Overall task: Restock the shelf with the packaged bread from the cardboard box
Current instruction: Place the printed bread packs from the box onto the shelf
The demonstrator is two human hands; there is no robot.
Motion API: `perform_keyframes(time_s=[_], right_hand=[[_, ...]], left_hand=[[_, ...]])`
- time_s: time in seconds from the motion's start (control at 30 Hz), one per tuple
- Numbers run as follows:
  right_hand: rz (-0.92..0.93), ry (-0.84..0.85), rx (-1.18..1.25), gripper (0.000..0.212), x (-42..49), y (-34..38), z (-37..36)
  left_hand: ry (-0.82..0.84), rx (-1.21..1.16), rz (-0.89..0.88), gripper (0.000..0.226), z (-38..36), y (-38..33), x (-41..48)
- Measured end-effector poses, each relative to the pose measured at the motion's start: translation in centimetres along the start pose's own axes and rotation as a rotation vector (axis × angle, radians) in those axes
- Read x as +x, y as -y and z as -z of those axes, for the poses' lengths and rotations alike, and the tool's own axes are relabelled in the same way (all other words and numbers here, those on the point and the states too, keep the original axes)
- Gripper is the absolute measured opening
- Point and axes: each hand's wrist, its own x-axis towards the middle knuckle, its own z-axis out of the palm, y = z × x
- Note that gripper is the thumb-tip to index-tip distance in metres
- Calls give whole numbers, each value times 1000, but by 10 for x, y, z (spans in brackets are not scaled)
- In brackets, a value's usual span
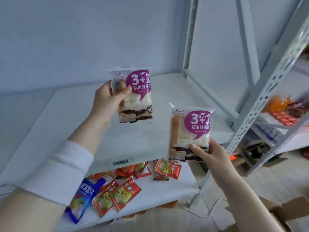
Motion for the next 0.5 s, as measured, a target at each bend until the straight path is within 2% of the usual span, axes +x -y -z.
perform_keyframes(time_s=[0.1,0.23,0.37,0.5], right_hand=[[-2,39,-15,27,48,5,-15],[-2,-13,-52,14,122,1,-17],[-10,-9,-69,20,204,-4,-13],[21,2,-76,25,306,-5,-6]], left_hand=[[40,-4,44,15,5,25,35],[66,-45,93,16,-10,57,79],[74,-86,142,25,-39,86,135],[51,-116,137,17,-78,114,203]])
